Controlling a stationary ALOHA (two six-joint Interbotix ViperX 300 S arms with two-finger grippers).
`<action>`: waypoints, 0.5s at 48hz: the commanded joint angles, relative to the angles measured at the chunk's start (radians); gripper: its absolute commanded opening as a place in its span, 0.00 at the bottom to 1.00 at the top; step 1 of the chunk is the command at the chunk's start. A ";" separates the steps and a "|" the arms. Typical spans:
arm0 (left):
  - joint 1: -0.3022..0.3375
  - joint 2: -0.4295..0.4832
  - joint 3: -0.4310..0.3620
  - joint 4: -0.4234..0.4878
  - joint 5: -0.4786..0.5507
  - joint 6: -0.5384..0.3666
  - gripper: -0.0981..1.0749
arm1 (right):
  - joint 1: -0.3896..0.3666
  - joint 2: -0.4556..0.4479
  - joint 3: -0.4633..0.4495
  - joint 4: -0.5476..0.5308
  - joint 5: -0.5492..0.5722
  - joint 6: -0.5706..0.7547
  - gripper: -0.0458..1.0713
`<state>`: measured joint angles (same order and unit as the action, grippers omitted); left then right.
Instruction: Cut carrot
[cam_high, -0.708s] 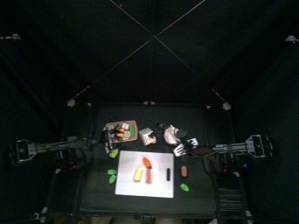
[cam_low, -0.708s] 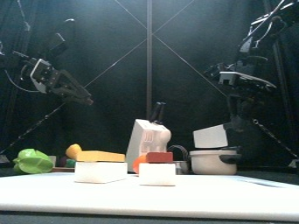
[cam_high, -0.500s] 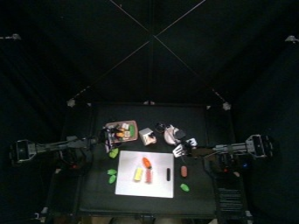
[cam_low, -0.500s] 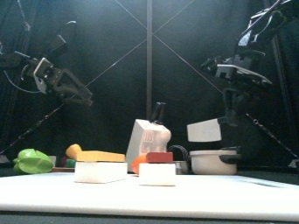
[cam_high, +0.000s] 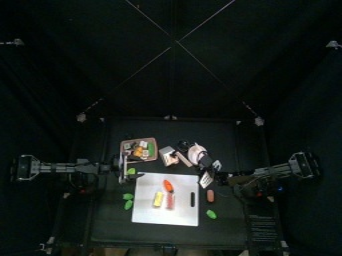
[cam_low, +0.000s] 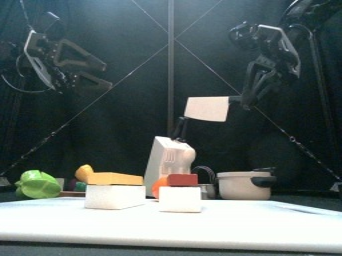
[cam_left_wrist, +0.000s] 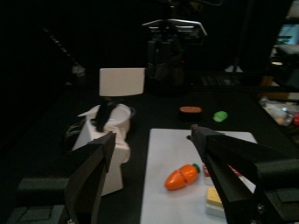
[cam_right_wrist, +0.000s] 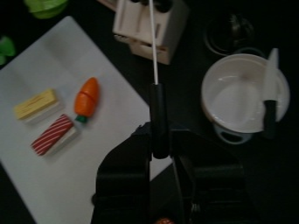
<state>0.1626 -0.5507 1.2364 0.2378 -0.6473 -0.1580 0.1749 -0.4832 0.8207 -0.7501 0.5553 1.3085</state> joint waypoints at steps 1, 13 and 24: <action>-0.008 0.018 -0.023 -0.005 -0.011 0.000 0.94 | 0.011 -0.018 0.006 -0.006 -0.091 -0.020 0.47; -0.029 0.084 -0.089 -0.009 -0.009 -0.017 0.94 | 0.003 0.028 -0.006 -0.037 -0.195 -0.141 0.47; -0.032 0.146 -0.129 0.057 -0.006 -0.040 0.94 | -0.040 0.103 -0.046 -0.051 -0.213 -0.242 0.47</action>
<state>0.1335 -0.4264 1.1443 0.2516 -0.6473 -0.1948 0.1565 -0.3896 0.8115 -0.7946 0.3513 1.0891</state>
